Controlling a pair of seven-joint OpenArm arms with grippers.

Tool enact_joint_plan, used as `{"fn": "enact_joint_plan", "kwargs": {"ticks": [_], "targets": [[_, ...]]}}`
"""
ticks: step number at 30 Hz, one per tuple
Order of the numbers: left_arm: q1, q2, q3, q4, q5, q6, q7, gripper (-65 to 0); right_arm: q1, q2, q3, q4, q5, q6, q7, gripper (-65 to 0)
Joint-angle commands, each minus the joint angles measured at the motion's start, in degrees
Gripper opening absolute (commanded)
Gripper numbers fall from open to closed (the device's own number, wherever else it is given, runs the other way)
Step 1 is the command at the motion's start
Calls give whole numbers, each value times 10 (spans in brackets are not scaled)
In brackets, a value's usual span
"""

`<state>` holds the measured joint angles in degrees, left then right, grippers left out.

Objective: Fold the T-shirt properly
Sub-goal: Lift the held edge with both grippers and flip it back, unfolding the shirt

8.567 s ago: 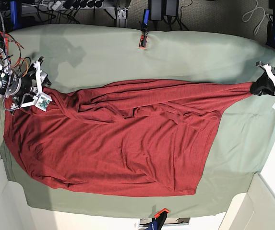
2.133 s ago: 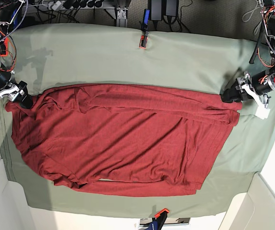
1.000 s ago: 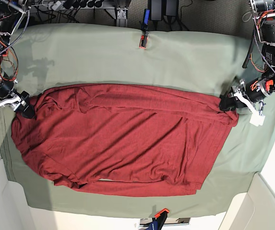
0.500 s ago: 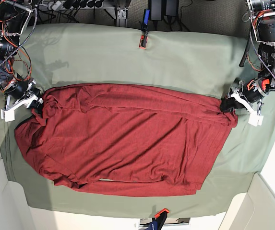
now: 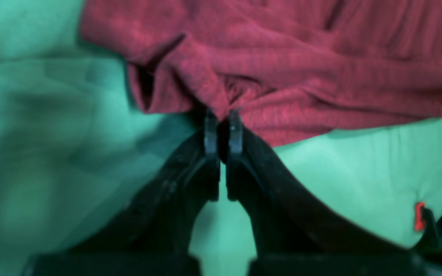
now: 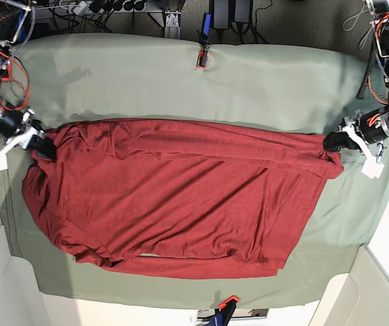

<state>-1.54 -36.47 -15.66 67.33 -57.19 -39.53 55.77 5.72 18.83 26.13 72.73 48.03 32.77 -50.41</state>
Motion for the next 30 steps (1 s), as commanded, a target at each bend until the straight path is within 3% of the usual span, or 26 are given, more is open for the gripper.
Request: {"fn": "enact_joint_plan", "kwargs": {"ticks": [1, 8, 16, 30], "targets": [[0, -23, -4, 22, -9, -5, -4, -650, 1, 19, 3, 17, 16, 5, 6, -650], [73, -75, -4, 127, -9, -5, -2, -650, -53, 83, 3, 43, 39, 5, 1, -650], [158, -120, -5, 193, -8, -5, 2, -650, -128, 128, 3, 114, 49, 5, -6, -650], [312, -124, -133, 210, -39, -5, 7, -650, -217, 160, 4, 176, 49, 5, -7, -650]]}}
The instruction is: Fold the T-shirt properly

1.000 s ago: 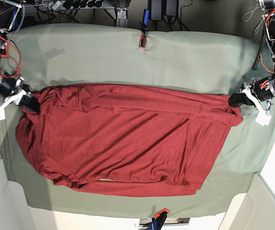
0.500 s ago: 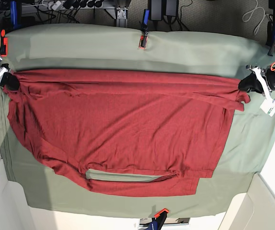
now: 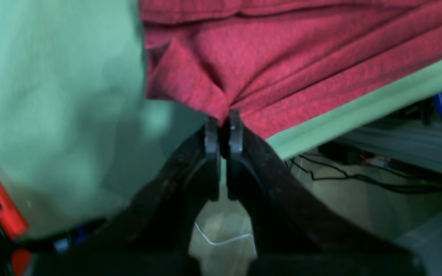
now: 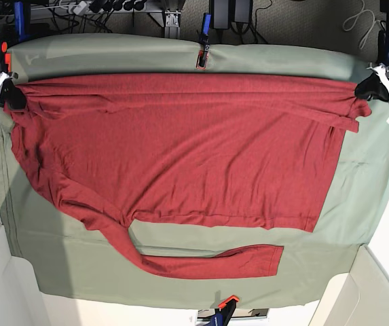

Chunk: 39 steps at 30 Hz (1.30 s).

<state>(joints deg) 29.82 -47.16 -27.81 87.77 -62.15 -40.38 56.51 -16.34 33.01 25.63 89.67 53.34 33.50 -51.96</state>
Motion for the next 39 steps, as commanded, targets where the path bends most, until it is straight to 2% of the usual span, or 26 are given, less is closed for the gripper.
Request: {"fn": "enact_joint_plan", "kwargs": {"ticks": [1, 8, 16, 20, 23, 25, 30, 33, 39], "targets": [[7, -17, -16, 7, 10, 4, -1, -650, 0, 18, 9, 7, -4, -2, 9, -650], [19, 2, -19, 12, 12, 4, -12, -650, -7, 19, 9, 7, -6, -2, 9, -650], [19, 22, -19, 12, 14, 4, -20, -642, -7, 19, 9, 5, -37, -3, 20, -650], [19, 25, -19, 12, 16, 4, -32, -482, -7, 19, 9, 5, -49, -3, 25, -643], [19, 25, -19, 12, 16, 4, -38, -425, -7, 19, 9, 5, -49, -3, 26, -501], [19, 25, -19, 12, 16, 4, -40, -424, -7, 19, 9, 5, -49, -3, 26, -456], [19, 25, -19, 12, 16, 4, -40, -416, -7, 19, 9, 5, -56, -3, 29, -399], [17, 25, -19, 12, 15, 4, -40, -345, -6, 19, 12, 5, -60, -10, 34, -349], [8, 21, -19, 12, 7, 4, -39, -328, -5, 19, 47, 6, -53, -10, 33, -346]]}}
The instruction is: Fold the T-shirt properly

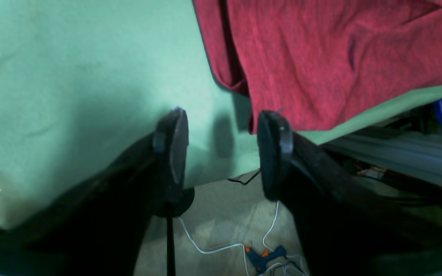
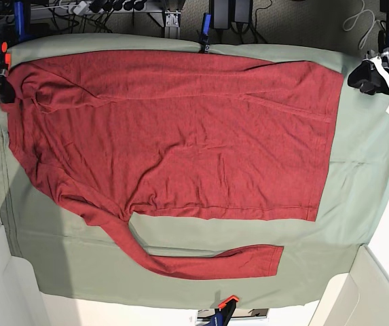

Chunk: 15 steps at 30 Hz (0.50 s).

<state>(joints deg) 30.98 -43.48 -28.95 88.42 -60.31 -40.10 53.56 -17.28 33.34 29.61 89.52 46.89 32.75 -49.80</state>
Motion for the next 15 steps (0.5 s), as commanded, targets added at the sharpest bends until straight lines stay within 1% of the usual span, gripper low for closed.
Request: {"fn": "enact_joint_plan", "kwargs": {"ticks": [1, 5, 8, 10, 12, 15], "targets": [[-7, -16, -8, 5, -14, 1, -10, -328, 6, 16, 14, 8, 16, -2, 12, -346], [-35, -19, -8, 5, -26, 1, -10, -328, 24, 16, 37, 8, 21, -2, 19, -346], [-59, -23, -7, 6, -42, 1, -10, -328, 63, 15, 36, 8, 20, -2, 27, -346], [-72, -24, -7, 8, -42, 1, -10, -328, 99, 12, 36, 8, 19, -2, 31, -346], [-81, -26, -7, 9, -42, 1, -10, -328, 141, 9, 33, 6, 3, -7, 36, -346], [-90, -26, -7, 9, -42, 1, -10, -328, 214, 9, 4, -14, -39, -22, 48, -346]]}}
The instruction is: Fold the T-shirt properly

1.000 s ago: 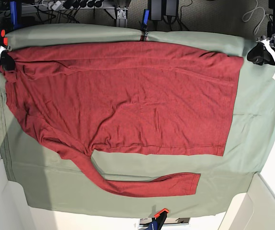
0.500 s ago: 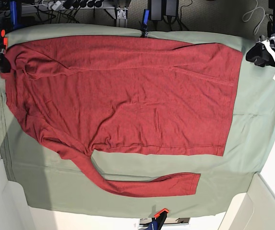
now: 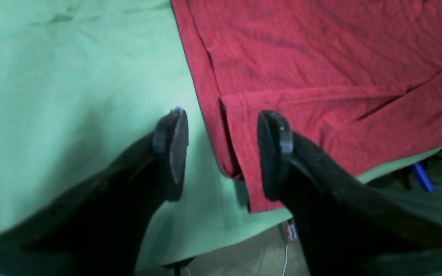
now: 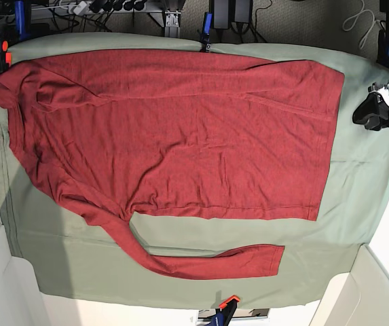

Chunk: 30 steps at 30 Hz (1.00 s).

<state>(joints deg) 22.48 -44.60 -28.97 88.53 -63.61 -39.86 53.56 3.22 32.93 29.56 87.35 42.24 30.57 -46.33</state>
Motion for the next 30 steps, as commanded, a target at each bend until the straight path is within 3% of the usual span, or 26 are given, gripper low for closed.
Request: {"fn": "enact_joint_plan", "kwargs": {"ticks": [1, 8, 14, 23, 26, 30], "targets": [[-6, -15, -7, 8, -9, -1, -10, -328, 34, 13, -12, -6, -11, -7, 21, -346], [-5, -16, -6, 8, -9, -1, -10, -328, 195, 12, -160, -189, -83, -23, 45, -346], [-5, -16, -6, 8, -9, -1, -13, -328, 228, 6, -257, -283, -91, -23, 45, -346], [-5, -16, -6, 8, -8, -1, -24, -325, 220, -31, -287, -293, -115, -23, 44, -346], [-6, -16, -6, 8, 7, -1, -43, -282, 220, -39, -287, -293, -129, -23, 43, -346], [-6, -16, -6, 8, 30, -1, -76, -276, 220, -42, -287, -293, -136, -23, 43, -346]]}}
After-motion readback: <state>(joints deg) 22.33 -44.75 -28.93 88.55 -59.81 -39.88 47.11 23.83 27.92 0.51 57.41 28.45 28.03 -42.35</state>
